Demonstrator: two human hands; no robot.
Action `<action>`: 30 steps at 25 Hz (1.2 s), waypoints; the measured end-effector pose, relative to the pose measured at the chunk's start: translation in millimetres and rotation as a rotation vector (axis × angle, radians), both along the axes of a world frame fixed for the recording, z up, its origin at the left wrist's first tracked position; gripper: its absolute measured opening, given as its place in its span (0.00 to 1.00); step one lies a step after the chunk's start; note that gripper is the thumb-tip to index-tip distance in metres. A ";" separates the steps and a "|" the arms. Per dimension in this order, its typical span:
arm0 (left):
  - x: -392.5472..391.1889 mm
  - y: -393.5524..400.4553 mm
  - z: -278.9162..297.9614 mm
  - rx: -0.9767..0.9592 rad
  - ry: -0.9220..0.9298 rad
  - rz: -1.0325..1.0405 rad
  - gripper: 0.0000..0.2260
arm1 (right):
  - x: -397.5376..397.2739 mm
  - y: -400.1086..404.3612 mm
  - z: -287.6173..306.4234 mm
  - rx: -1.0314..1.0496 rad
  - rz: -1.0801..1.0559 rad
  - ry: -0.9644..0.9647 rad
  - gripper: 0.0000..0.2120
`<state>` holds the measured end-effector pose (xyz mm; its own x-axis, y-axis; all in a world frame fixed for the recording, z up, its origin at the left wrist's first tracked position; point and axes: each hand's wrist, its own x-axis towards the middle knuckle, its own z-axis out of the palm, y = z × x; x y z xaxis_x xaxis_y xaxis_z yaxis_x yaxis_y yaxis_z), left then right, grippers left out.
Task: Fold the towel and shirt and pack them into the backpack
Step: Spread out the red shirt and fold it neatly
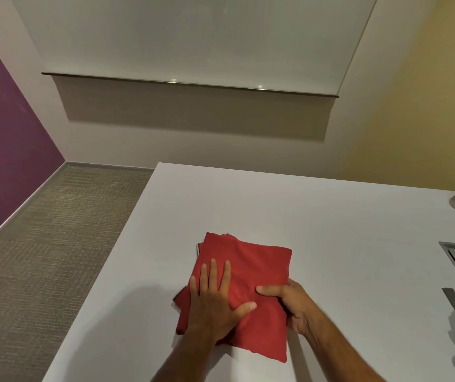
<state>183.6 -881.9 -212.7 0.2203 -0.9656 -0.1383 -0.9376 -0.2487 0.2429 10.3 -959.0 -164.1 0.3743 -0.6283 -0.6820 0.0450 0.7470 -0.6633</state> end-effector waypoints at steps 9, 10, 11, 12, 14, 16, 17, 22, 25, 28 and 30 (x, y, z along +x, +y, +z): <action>-6.8 -26.9 26.5 0.021 0.857 0.273 0.59 | 17.7 -33.3 79.1 -0.553 0.326 0.389 0.26; -8.7 -34.6 40.8 0.003 1.043 0.319 0.56 | 19.5 -38.2 96.3 -0.670 0.426 0.479 0.27; -10.4 -40.4 56.4 -0.002 1.248 0.370 0.52 | 21.4 -42.1 113.6 -0.791 0.533 0.581 0.27; -11.8 -44.9 76.1 -0.010 1.474 0.411 0.46 | 23.1 -46.0 128.9 -0.911 0.626 0.678 0.28; -8.8 -55.0 110.5 -0.059 1.889 0.415 0.39 | 26.6 -49.9 152.8 -1.163 0.749 0.834 0.27; 3.3 -64.3 129.3 -0.145 2.127 0.447 0.44 | 29.1 -47.9 163.4 -1.467 0.813 1.017 0.22; 9.4 -67.5 134.2 -0.176 2.200 0.451 0.45 | 28.8 -45.5 160.9 -1.589 0.830 1.114 0.21; 27.5 -55.5 97.0 0.005 1.973 0.474 0.25 | 14.8 -11.7 68.6 -1.828 0.787 1.403 0.22; 22.5 -31.1 58.4 0.129 1.579 0.619 0.23 | 5.0 29.3 0.3 -1.717 0.913 1.421 0.22; 16.9 -8.1 30.1 0.094 1.281 0.648 0.29 | -4.5 69.3 -36.5 -1.553 1.061 1.331 0.26; 10.9 0.7 25.0 0.042 1.090 0.614 0.30 | -11.8 79.4 -40.8 -1.466 1.065 1.192 0.38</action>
